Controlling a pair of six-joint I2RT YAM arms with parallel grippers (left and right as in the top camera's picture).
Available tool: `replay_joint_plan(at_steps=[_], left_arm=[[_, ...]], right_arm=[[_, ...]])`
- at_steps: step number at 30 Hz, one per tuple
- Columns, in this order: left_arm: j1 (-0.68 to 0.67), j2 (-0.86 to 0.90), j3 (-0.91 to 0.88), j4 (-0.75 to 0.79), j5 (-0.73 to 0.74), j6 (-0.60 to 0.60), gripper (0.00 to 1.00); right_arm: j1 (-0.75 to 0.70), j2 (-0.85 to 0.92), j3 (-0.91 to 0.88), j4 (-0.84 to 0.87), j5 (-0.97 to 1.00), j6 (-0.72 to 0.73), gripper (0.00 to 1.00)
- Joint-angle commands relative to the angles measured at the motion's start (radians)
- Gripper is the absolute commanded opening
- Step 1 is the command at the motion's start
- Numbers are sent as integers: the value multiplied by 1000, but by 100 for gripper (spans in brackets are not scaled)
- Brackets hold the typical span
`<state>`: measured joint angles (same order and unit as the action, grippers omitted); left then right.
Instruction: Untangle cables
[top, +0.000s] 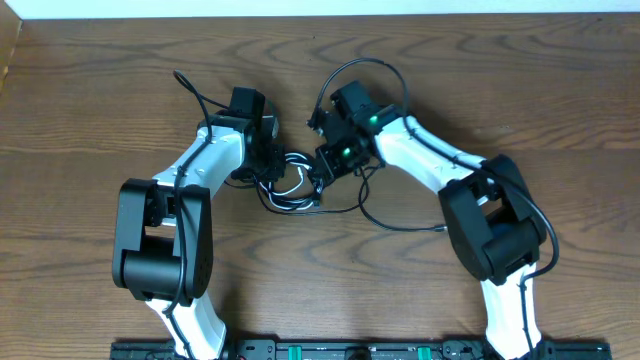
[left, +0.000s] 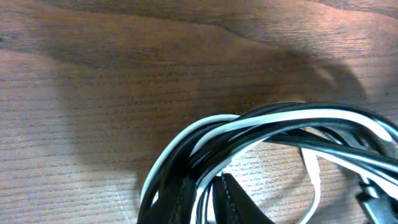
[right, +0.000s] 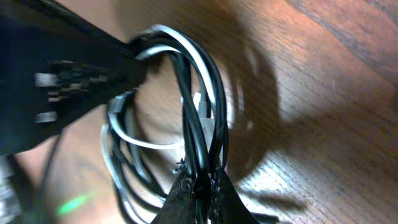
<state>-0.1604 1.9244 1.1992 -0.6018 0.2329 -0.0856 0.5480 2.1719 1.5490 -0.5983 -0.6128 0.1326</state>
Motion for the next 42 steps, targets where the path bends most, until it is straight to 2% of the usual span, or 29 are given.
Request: replay_joint_plan(at_steps=[1, 10, 14, 16, 24, 26, 28, 30, 32, 34, 36, 38, 42], left_arm=[[-2, 66, -17, -3, -6, 2, 19], [-2, 67, -17, -5, -23, 2, 19], [-2, 74, -18, -19, -154, -43, 19], [1, 92, -18, -35, -237, -113, 19], [36, 124, -39, -39, -231, -178, 19], [38, 124, -40, -46, -189, -171, 19], [38, 121, -39, -45, -93, -113, 19], [39, 106, -29, -49, 25, -53, 19], [44, 76, -22, -51, 72, -53, 19], [56, -8, -16, -37, 135, -53, 19], [60, -83, -16, -21, 152, -53, 24], [59, -152, -16, -12, 146, -53, 34], [59, -222, -16, -11, 82, -53, 35]], right_arm=[[-33, -34, 3, -7, -239, -34, 1], [-31, -34, 2, -102, -34, -53, 1], [-38, -34, 2, -123, -9, -40, 1], [-41, -34, 2, -165, 137, -32, 1], [-45, -34, 2, -248, 400, -21, 1], [-47, -34, 2, -246, 405, -21, 1], [-50, -34, 3, -229, 382, -48, 1], [-51, -35, 29, -231, 260, -120, 2], [-55, -35, 58, -233, 175, -122, 6], [-58, -35, 108, -232, 80, -103, 16], [-57, -35, 121, -232, 79, -50, 27], [-52, -34, 119, -234, 79, -13, 29], [-17, -32, 87, -227, 116, 80, 29]])
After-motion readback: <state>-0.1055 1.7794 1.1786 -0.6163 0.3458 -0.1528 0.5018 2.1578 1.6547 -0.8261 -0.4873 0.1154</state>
